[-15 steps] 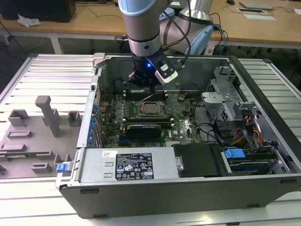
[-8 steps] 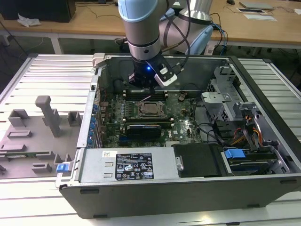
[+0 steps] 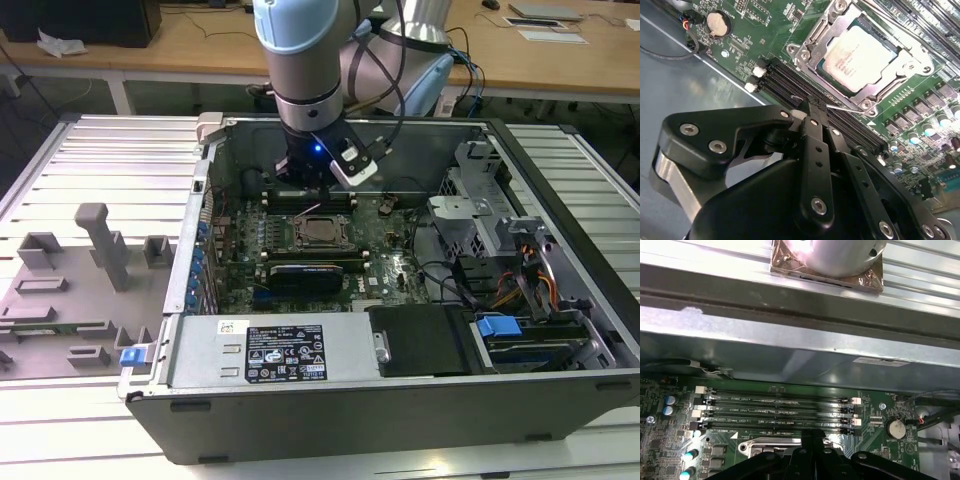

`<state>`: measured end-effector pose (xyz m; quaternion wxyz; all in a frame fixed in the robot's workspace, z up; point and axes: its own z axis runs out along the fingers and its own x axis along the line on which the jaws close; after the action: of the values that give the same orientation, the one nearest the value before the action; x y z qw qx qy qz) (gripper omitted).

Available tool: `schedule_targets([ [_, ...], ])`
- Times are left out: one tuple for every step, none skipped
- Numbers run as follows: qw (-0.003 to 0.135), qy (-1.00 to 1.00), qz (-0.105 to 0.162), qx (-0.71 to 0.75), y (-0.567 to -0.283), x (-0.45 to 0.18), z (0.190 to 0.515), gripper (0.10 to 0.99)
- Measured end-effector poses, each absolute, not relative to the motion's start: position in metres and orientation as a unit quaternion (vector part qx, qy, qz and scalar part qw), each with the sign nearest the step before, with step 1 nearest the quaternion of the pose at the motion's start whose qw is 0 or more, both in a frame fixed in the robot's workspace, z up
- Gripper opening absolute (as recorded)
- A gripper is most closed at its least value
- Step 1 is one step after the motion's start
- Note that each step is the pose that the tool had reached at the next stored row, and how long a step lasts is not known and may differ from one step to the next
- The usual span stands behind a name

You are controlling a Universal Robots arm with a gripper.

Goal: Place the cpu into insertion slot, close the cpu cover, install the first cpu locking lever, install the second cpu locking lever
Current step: 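Install the first cpu locking lever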

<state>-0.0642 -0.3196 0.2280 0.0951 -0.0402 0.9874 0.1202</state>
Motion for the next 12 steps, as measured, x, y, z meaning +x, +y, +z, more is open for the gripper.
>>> schedule_targets([
  [0.095,0.987,0.12,-0.04,-0.3195,-0.063,0.2274,0.106],
  [0.095,0.987,0.12,-0.04,-0.3195,-0.0627,0.2273,0.106],
  [0.095,0.987,0.12,-0.04,-0.3195,-0.0627,0.2273,0.106],
  [0.096,0.987,0.12,-0.04,-0.3195,-0.0627,0.2271,0.106],
  [0.105,0.986,0.119,-0.042,-0.3195,-0.0636,0.2265,0.106],
  [0.11,0.986,0.118,-0.042,-0.3195,-0.0643,0.2263,0.106],
  [0.115,0.985,0.117,-0.043,-0.3195,-0.0652,0.226,0.106],
  [0.12,0.985,0.117,-0.043,-0.3195,-0.0665,0.2255,0.106],
  [0.123,0.985,0.117,-0.044,-0.3194,-0.0677,0.2247,0.106],
  [0.125,0.984,0.116,-0.044,-0.3188,-0.0688,0.2231,0.106],
  [0.125,0.984,0.115,-0.043,-0.3181,-0.0694,0.2205,0.106],
  [0.125,0.985,0.115,-0.042,-0.3179,-0.0695,0.2192,0.106],
])
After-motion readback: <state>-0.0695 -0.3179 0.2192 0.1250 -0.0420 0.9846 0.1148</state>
